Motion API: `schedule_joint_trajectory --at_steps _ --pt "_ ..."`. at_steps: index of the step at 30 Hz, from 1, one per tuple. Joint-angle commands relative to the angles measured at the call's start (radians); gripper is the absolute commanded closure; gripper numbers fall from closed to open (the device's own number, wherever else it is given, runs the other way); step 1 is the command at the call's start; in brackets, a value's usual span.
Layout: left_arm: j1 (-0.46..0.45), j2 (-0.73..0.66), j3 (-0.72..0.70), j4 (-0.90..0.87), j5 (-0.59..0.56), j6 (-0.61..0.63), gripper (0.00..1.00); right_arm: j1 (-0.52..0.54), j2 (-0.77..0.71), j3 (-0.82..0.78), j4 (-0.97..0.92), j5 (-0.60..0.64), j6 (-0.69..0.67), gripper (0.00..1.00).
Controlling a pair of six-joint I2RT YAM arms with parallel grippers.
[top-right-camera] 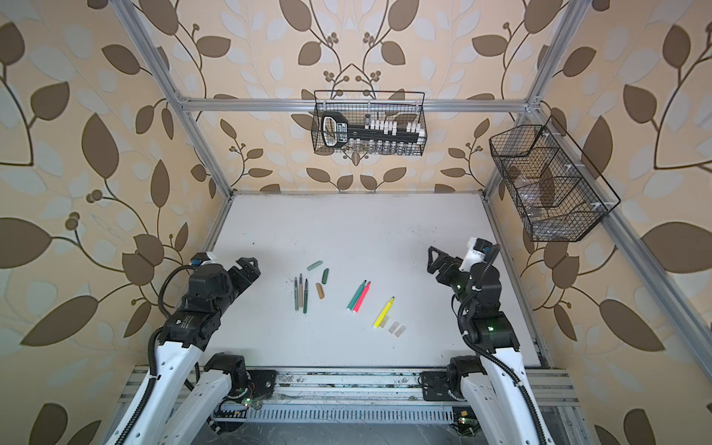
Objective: Insert pens into pen caps
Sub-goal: Move the pen to the center of the table.
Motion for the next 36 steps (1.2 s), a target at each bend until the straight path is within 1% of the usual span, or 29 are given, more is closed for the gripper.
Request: schedule_joint_trajectory --at_steps 1,2,3,4,5,7,9,10,12,14,17,21,23,24,26,31,36 --pt "-0.065 0.048 0.056 -0.163 0.053 -0.032 0.15 0.265 0.093 0.041 -0.062 0.162 0.012 0.11" --pt "-0.107 0.06 0.058 -0.172 0.036 -0.031 0.19 0.346 0.123 0.054 -0.06 0.246 0.02 0.13" --pt "-0.17 0.076 0.059 -0.182 0.007 -0.04 0.22 0.455 0.161 0.067 -0.048 0.324 0.028 0.15" --pt "-0.247 0.091 0.057 -0.197 -0.048 -0.065 0.26 0.534 0.198 0.079 -0.032 0.376 0.041 0.17" --pt "-0.321 0.105 0.056 -0.213 -0.108 -0.093 0.3 0.583 0.235 0.089 -0.019 0.397 0.048 0.19" --pt "-0.485 0.132 0.045 -0.217 -0.202 -0.15 0.33 0.654 0.317 0.12 0.017 0.385 0.055 0.26" --pt "-0.596 0.169 0.027 -0.187 -0.253 -0.193 0.36 0.689 0.381 0.143 0.035 0.369 0.063 0.32" --pt "-0.639 0.199 0.022 -0.171 -0.275 -0.22 0.38 0.699 0.405 0.148 0.043 0.366 0.066 0.34" --pt "-0.69 0.266 0.02 -0.151 -0.315 -0.248 0.45 0.71 0.418 0.14 0.065 0.368 0.078 0.37" --pt "-0.712 0.333 0.021 -0.122 -0.326 -0.256 0.46 0.711 0.409 0.123 0.078 0.371 0.088 0.38" --pt "-0.712 0.418 0.036 -0.096 -0.346 -0.256 0.5 0.71 0.385 0.103 0.064 0.39 0.099 0.4" --pt "-0.712 0.52 0.091 -0.095 -0.378 -0.25 0.6 0.702 0.347 0.066 0.06 0.397 0.102 0.4" --pt "-0.712 0.566 0.113 -0.075 -0.366 -0.237 0.68 0.688 0.338 0.059 0.053 0.389 0.099 0.41" --pt "-0.712 0.586 0.125 -0.069 -0.369 -0.235 0.7 0.68 0.334 0.057 0.048 0.385 0.099 0.42" --pt "-0.711 0.619 0.144 -0.069 -0.373 -0.233 0.7 0.662 0.325 0.053 0.038 0.375 0.099 0.42" --pt "-0.709 0.664 0.157 -0.014 -0.331 -0.209 0.7 0.616 0.303 0.034 0.039 0.338 0.098 0.43" --pt "-0.702 0.714 0.164 0.0 -0.32 -0.197 0.7 0.591 0.299 0.026 0.044 0.323 0.098 0.43"
